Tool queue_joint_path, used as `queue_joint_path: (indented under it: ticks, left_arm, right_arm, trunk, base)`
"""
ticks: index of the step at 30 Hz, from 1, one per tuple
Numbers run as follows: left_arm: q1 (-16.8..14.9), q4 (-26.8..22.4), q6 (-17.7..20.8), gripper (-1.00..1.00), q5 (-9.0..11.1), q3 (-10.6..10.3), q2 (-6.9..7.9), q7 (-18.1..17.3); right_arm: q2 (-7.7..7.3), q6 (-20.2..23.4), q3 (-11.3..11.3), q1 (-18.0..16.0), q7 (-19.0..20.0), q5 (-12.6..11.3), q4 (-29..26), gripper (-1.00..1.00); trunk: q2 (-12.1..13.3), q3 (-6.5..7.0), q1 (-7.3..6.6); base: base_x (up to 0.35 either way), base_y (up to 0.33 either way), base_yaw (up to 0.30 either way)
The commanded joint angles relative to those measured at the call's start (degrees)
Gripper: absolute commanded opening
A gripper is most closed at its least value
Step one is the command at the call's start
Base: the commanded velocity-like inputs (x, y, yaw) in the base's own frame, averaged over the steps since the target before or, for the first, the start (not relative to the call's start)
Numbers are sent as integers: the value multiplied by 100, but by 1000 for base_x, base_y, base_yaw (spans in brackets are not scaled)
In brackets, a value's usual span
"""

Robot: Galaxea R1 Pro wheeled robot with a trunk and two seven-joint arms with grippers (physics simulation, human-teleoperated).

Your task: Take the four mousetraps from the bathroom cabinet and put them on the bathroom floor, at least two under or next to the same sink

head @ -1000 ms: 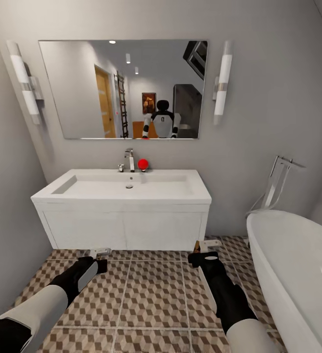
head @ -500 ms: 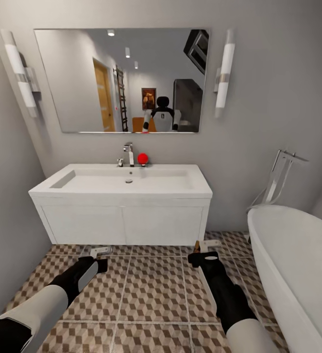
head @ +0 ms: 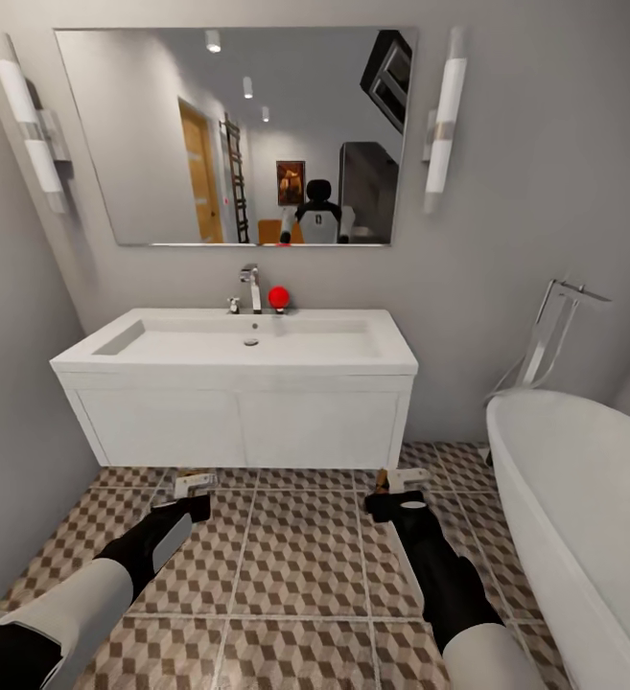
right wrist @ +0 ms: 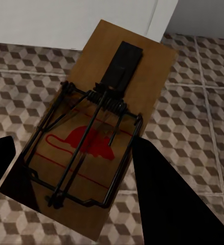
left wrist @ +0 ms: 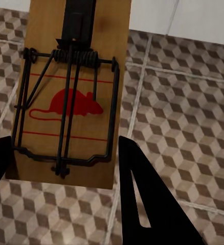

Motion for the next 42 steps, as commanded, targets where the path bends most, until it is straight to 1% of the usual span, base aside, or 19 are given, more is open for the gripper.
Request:
queue_joint_path:
  ticks: [1, 3, 5, 8, 11, 25, 31, 42]
  left_arm:
    - [5, -17, 31, -100, 25, -70, 7, 55]
    - [17, -16, 29, -100, 26, -146, 4, 57]
    - [25, -17, 24, -100, 26, -315, 1, 61]
    - [29, -22, 20, -100, 30, -488, -1, 63]
    - [30, -24, 18, -100, 31, -553, -1, 70]
    - [30, -24, 22, -100, 32, -587, -1, 67]
    - [30, -17, 26, -100, 32, -587, -39, 71]
    - [30, -16, 26, -100, 32, -587, -45, 73]
  right_arm:
    - [1, 36, 6, -4, 58, 38, -7, -100]
    - [1, 33, 6, -3, 99, 38, -6, -100]
    - [1, 32, 6, -3, 127, 38, -6, -100]
    - [1, 31, 6, -3, 140, 38, -6, -100]
    - [1, 31, 6, -1, 144, 38, -6, -100]
    - [1, 31, 6, -5, 146, 38, 6, -100]
    - [1, 31, 6, -3, 155, 38, 11, -100]
    - [1, 31, 6, 0, 177, 38, 17, -100]
  trunk:
    - [-45, -34, 22]
    - [-125, -88, 66]
    - [-205, -142, 110]
    - [-326, -223, 176]
    - [-446, -304, 242]
    - [-1007, -683, 549]
    - [-1248, -845, 681]
    - [-1689, -1143, 923]
  base:
    - [0, 0, 0]
    - [0, 0, 0]
    - [0, 0, 0]
    - [0, 0, 0]
    - [0, 0, 0]
    - [0, 0, 0]
    - [0, 0, 0]
    - [0, 0, 0]
